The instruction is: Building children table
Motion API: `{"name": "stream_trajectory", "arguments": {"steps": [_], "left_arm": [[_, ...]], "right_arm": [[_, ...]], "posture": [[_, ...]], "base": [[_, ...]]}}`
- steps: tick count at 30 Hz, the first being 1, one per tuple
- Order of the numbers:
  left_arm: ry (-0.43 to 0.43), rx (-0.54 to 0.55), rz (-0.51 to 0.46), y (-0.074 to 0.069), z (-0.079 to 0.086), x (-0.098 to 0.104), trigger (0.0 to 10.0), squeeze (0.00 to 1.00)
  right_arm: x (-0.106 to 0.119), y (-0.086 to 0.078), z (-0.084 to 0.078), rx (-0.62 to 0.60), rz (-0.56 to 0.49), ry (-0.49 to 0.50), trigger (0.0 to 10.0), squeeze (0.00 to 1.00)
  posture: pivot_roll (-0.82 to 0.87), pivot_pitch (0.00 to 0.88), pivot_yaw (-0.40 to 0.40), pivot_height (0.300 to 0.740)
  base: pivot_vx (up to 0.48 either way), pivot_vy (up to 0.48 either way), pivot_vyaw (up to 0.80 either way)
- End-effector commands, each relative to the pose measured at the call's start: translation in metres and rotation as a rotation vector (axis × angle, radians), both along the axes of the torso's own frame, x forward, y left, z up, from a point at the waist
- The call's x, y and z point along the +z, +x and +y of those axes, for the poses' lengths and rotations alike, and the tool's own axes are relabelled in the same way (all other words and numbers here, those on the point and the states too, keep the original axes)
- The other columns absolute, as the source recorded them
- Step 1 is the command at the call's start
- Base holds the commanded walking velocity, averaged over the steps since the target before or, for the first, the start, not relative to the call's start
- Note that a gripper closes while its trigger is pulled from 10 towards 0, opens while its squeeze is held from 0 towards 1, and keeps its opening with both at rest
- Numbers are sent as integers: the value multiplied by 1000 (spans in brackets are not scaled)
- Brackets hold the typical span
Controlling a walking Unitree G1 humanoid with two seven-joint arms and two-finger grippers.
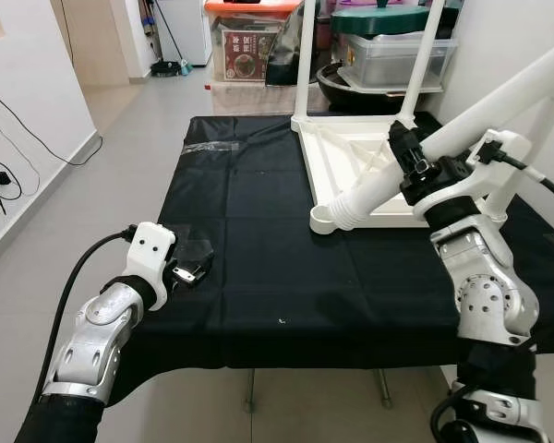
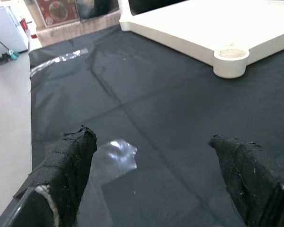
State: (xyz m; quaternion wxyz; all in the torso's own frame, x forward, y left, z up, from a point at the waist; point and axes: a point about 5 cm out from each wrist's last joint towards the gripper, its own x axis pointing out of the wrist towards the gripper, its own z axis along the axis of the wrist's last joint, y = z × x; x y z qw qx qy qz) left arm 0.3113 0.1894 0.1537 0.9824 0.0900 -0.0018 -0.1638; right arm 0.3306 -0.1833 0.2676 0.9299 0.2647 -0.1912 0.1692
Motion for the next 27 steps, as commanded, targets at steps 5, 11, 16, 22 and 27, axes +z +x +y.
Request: {"name": "stream_trajectory", "arguments": {"steps": [5, 11, 16, 22, 27], "left_arm": [[-29, -99, 32, -6, -12, -8, 10000, 0], [20, -307, 70, -22, -30, -14, 10000, 0], [20, -366, 80, -25, -35, -15, 10000, 0], [11, -388, 88, -27, -38, -16, 10000, 0], [8, -366, 78, -28, -35, -16, 10000, 0]], "right_arm": [[-2, -5, 16, 75, -2, -12, 0, 0], [-3, -8, 26, 132, 6, -6, 0, 0], [-1, -9, 31, 158, 2, -13, 0, 0], [0, -11, 33, 169, 1, -21, 0, 0], [-3, -12, 35, 166, 15, -25, 0, 0]], "posture": [[110, 0, -39, 740], [115, 0, -39, 740], [108, 0, -39, 740], [106, 0, -36, 740], [107, 0, -35, 740]], "base": [[0, 0, 0], [0, 0, 0], [0, 0, 0], [0, 0, 0], [0, 0, 0]]}}
